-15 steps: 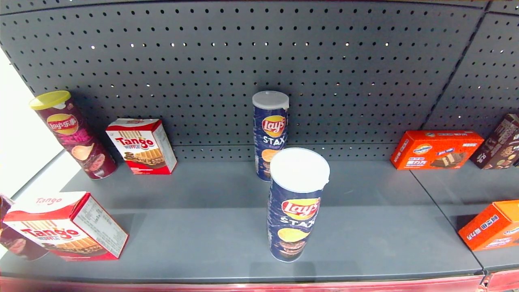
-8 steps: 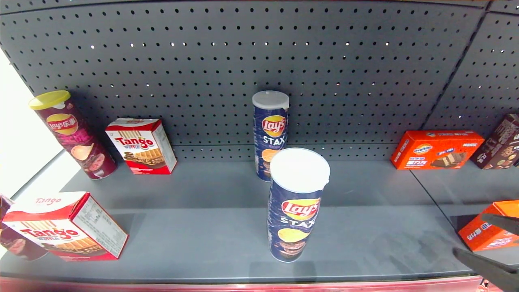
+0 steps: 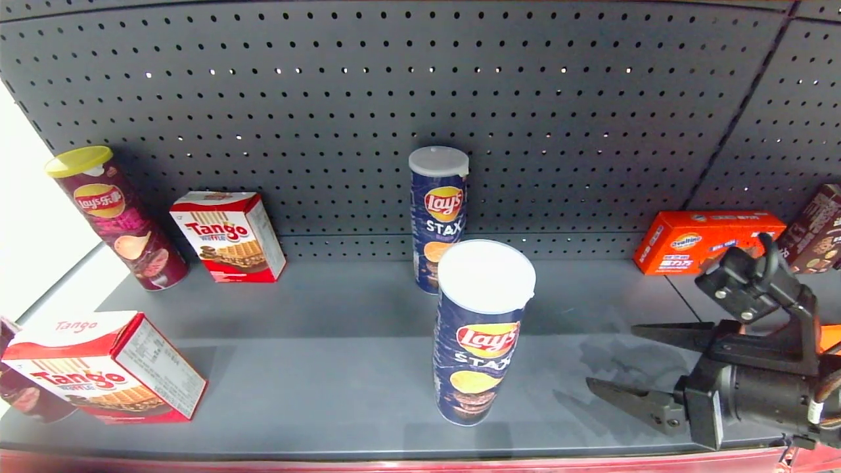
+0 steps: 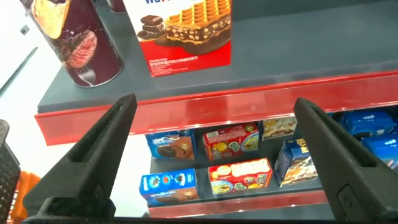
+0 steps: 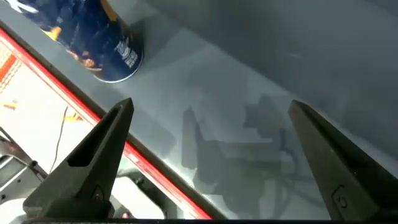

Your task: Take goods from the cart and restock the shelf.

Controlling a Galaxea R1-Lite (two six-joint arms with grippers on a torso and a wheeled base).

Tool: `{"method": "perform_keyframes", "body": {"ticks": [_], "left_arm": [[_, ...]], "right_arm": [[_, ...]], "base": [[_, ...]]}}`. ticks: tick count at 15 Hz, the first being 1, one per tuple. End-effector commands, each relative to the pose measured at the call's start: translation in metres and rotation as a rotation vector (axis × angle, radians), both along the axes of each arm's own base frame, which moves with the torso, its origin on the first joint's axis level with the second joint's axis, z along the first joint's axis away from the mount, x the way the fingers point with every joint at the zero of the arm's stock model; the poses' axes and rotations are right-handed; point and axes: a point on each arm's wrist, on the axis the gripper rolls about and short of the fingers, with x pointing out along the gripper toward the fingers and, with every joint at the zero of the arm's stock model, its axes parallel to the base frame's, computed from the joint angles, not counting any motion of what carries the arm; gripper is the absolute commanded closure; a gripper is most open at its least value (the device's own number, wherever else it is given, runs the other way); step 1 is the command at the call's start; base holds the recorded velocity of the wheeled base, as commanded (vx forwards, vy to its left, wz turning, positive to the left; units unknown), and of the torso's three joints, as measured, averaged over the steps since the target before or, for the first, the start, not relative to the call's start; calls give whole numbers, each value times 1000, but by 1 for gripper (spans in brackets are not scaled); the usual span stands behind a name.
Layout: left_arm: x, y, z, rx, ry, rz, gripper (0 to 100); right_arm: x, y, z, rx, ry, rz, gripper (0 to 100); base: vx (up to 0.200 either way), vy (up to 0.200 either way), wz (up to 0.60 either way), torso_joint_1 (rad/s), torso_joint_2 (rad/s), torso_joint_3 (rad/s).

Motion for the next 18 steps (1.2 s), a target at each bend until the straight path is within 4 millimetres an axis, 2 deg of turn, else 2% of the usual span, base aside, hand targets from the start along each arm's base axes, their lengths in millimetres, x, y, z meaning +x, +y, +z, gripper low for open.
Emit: {"method": "perform_keyframes", "body": {"ticks": [1, 3, 9, 18], "left_arm": [[0, 0, 0, 1, 2, -9, 0], [0, 0, 0, 1, 2, -11, 0], [0, 0, 0, -3, 2, -9, 0], [0, 0, 0, -5, 2, -9, 0]], "right_arm": [[14, 12, -6, -22, 34, 12, 0], [23, 24, 1, -13, 21, 33, 0], [35, 57, 3, -27, 19, 93, 0], [35, 67, -4, -44, 38, 122, 0]], "base": [[0, 0, 0, 0, 0, 0], [0, 0, 0, 0, 0, 0], [0, 0, 0, 0, 0, 0], [0, 0, 0, 0, 0, 0]]}}
